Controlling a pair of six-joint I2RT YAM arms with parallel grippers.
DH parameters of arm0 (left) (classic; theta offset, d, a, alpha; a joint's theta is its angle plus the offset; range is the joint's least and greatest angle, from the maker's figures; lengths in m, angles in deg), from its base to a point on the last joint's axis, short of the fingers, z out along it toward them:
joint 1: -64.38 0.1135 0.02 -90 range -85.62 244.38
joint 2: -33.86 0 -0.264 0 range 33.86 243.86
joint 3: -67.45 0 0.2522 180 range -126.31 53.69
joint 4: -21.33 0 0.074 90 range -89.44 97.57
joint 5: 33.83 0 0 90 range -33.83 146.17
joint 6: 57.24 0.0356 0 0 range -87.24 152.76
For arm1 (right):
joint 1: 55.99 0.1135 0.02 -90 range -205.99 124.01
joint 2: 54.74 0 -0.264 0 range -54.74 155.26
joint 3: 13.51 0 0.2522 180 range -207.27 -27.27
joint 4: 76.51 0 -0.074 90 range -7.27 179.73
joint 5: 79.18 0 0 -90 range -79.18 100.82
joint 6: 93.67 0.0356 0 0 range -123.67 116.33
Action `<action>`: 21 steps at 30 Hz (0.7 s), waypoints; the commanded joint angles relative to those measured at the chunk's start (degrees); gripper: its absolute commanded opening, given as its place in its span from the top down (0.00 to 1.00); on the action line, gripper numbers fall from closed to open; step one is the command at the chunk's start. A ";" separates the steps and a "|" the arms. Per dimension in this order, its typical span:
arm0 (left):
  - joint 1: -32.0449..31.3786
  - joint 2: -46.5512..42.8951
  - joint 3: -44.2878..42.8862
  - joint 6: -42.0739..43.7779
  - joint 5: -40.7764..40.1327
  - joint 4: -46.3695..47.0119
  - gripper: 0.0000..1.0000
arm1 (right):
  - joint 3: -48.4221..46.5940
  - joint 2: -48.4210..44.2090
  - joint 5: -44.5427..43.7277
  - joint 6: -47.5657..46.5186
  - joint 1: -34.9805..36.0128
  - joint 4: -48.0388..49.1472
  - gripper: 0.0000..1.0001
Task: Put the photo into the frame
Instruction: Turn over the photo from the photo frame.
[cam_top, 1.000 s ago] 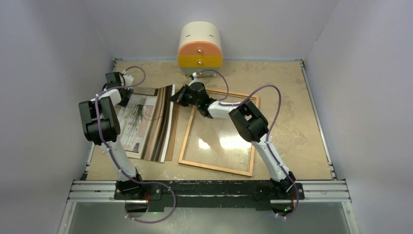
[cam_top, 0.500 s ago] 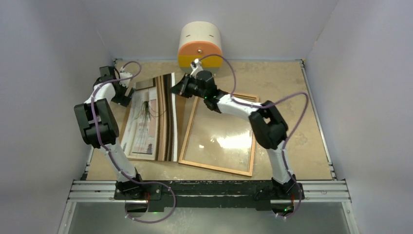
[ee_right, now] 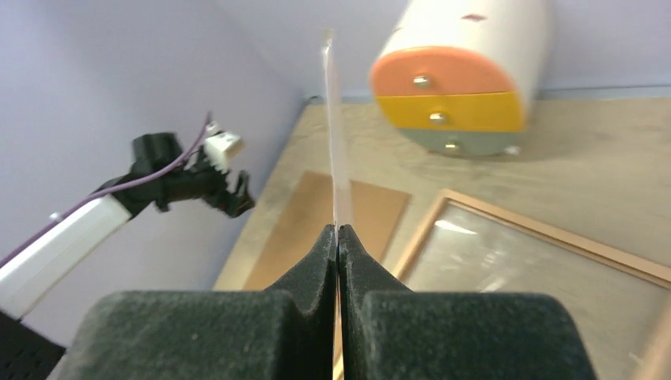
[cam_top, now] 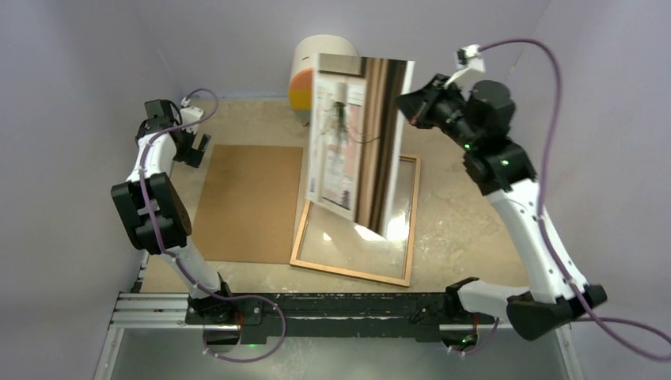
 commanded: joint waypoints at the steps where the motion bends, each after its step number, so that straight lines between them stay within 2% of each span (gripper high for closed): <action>1: -4.35 -4.16 0.79 -1.66 4.52 -2.68 0.03 | -12.38 -4.73 -12.15 -11.57 -1.71 -30.11 1.00; 2: -5.93 -4.63 1.87 -1.70 3.73 -2.02 0.03 | -15.50 -5.45 -17.28 -12.49 -1.72 -33.15 1.00; 7: -10.96 -5.62 4.17 -3.47 4.18 -1.73 0.02 | -32.93 -2.36 -31.61 -18.22 -1.71 -44.08 1.00; 9: -11.28 -5.56 4.04 -3.77 4.48 -2.08 0.01 | -36.27 -0.39 -33.72 -20.12 -1.67 -46.22 1.00; 14: -11.29 -6.47 5.86 -2.55 2.77 -1.04 0.01 | -29.53 4.07 -31.54 -18.98 -1.62 -47.54 1.00; 21: -11.29 -6.88 7.75 -2.65 3.02 -0.22 0.01 | -13.81 9.20 -23.32 -15.19 0.50 -41.33 1.00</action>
